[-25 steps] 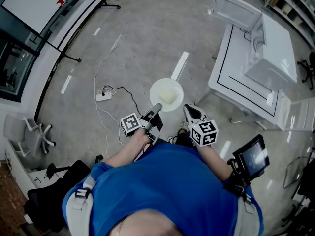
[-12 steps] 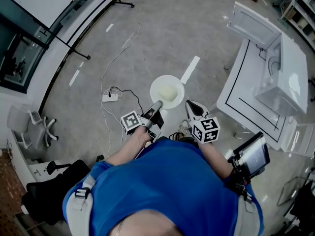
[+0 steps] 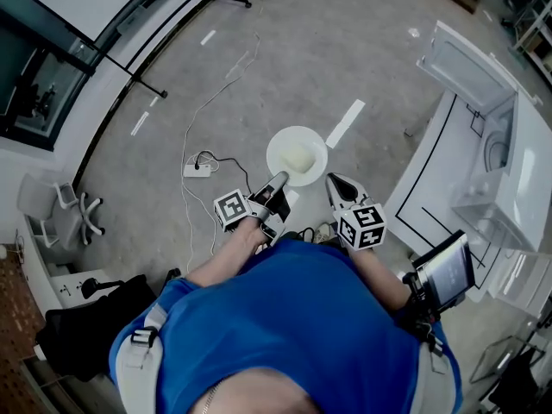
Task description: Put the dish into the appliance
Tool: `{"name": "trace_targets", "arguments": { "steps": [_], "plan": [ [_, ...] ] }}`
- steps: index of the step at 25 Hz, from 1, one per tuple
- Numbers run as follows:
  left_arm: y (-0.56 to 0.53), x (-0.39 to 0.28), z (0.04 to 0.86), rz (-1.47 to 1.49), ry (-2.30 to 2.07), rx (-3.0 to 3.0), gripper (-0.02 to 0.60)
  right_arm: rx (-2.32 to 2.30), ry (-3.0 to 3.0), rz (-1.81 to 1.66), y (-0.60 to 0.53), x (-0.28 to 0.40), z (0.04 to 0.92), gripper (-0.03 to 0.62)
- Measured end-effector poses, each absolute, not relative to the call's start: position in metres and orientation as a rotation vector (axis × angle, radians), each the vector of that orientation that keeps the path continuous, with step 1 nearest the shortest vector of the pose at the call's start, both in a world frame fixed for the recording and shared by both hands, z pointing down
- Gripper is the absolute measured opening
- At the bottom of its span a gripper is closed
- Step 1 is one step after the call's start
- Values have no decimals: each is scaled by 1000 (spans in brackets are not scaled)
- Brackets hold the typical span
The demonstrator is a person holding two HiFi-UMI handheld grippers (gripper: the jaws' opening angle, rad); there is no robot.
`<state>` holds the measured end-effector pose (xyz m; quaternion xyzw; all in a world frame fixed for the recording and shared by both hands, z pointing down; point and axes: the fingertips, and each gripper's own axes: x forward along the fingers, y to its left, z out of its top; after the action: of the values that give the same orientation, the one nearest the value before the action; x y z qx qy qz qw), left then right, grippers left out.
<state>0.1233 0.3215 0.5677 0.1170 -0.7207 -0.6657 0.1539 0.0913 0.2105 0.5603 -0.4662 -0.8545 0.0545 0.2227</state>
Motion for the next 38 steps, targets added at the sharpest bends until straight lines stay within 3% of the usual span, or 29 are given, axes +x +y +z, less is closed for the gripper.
{"name": "trace_targets", "arguments": {
  "steps": [14,28,38],
  "plan": [
    [337,58,568,-1926,-2035,331,18,-1261,-2340,187,227,30,567,2],
    [384,-78,556,-1791,-1936,569,18,-1004,-2489,191,267,-78,557,2],
    [422,-132,568,-1707,-1865,621,18,-864,-2546,229,303,-123,554,2]
  ]
}}
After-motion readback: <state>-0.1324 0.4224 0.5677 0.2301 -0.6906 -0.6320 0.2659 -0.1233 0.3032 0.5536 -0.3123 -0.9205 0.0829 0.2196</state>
